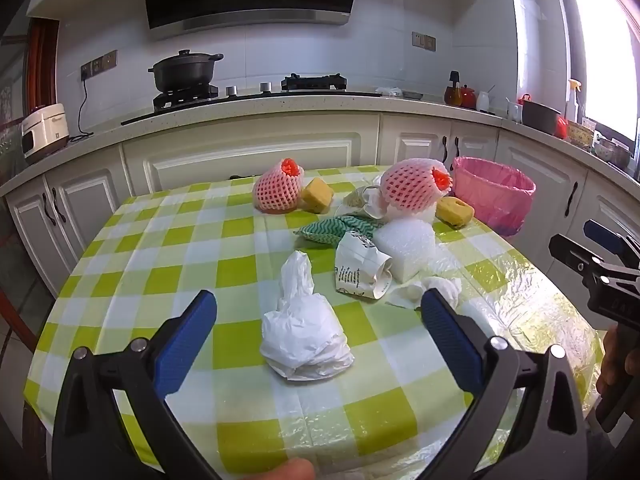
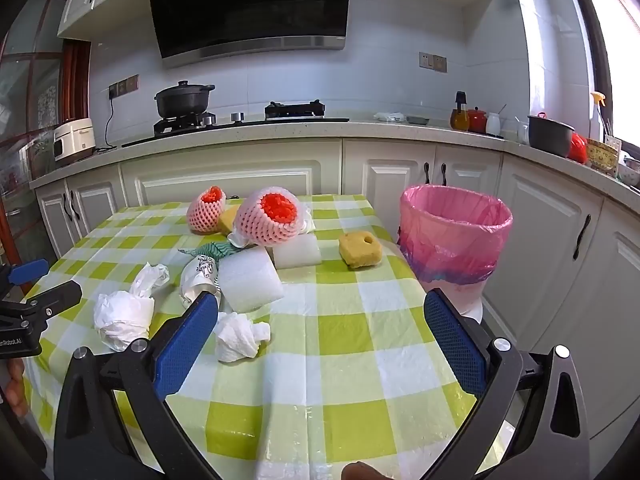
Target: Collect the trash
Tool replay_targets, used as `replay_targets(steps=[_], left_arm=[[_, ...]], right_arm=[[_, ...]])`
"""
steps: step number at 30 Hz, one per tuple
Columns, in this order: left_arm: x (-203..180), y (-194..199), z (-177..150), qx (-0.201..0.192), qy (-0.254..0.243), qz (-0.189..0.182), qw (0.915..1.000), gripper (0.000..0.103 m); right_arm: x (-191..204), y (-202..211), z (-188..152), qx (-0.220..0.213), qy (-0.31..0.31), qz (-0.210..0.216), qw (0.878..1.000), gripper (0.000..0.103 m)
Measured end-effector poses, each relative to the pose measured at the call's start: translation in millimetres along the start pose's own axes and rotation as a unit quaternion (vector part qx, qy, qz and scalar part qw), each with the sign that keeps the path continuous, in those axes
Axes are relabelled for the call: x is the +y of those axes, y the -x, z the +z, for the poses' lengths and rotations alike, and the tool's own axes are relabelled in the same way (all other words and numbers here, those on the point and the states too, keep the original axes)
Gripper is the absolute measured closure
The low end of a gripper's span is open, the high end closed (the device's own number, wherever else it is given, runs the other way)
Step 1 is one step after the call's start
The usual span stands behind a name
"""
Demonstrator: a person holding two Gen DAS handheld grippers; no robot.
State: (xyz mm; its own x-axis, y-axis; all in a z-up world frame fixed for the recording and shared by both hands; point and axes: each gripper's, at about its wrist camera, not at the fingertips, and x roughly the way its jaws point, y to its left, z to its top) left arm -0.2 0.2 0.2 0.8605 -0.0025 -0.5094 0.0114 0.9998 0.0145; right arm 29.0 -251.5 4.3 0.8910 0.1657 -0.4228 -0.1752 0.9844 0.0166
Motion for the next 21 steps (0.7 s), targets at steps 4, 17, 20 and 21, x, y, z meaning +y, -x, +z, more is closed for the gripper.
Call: replay_targets(steps=[4,17,20,21], left_arm=[[-0.1,-0.1,-0.1,0.001,0.001,-0.002,1.0,0.004],[0.8,-0.1,0.1,0.001,0.001,-0.001,1.0,0.004],[0.4,0.1,0.1,0.001,0.001,-0.001,1.0,0.004],[0.4,0.0,0.0,0.0,0.001,-0.001,1.0,0.004]], right_arm=[[0.0,0.0,0.2,0.001,-0.001,0.0,1.0,0.007],[1.1,1.0,2.3,-0.001,0.001,0.0,1.0,0.007],[1.0,1.2,2.8,-0.001,0.001,-0.001,1.0,0.007],[1.0,1.2,2.8,-0.001,0.001,-0.001,1.0,0.007]])
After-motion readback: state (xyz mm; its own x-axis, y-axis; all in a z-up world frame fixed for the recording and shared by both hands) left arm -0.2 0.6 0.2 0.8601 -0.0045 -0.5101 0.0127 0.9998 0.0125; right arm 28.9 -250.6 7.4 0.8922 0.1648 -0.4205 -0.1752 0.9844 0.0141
